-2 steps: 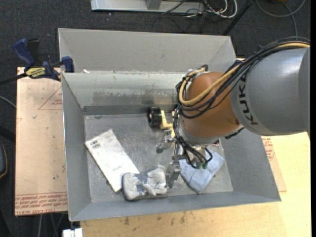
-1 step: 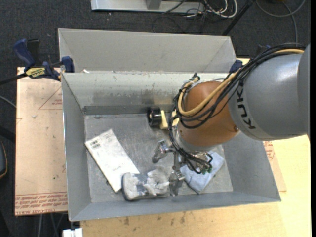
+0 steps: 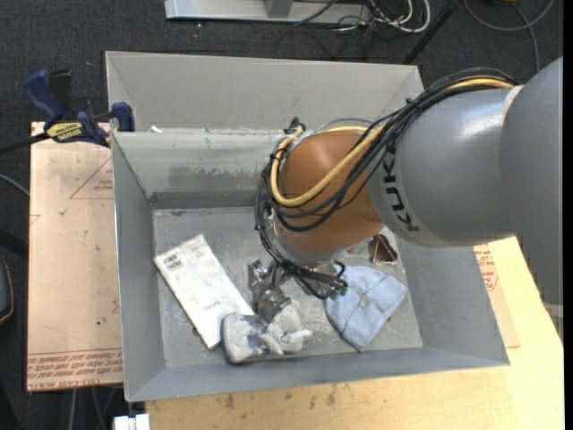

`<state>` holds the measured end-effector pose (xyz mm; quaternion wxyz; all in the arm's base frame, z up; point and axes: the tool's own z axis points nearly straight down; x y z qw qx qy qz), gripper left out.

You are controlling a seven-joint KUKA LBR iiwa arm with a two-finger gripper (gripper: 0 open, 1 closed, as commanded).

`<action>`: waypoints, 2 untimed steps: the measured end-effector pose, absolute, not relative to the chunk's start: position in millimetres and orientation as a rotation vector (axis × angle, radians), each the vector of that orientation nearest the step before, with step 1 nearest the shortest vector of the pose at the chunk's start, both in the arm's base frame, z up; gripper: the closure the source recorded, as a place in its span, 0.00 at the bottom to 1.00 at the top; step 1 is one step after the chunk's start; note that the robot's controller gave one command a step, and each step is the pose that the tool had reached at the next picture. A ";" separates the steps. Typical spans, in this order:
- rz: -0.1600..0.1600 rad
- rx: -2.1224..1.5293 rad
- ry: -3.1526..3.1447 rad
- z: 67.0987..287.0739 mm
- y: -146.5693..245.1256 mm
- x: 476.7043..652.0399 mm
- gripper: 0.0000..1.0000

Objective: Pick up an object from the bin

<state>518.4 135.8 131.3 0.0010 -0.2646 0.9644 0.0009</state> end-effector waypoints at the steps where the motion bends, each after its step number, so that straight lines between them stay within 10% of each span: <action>1: 0.003 -0.830 3.029 131.2 135.6 518.4 0.00; 2: 0.003 -0.830 3.029 131.1 135.5 518.4 0.00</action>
Offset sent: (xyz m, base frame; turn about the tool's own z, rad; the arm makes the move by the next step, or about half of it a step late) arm 0.0000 0.0000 0.0000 0.0000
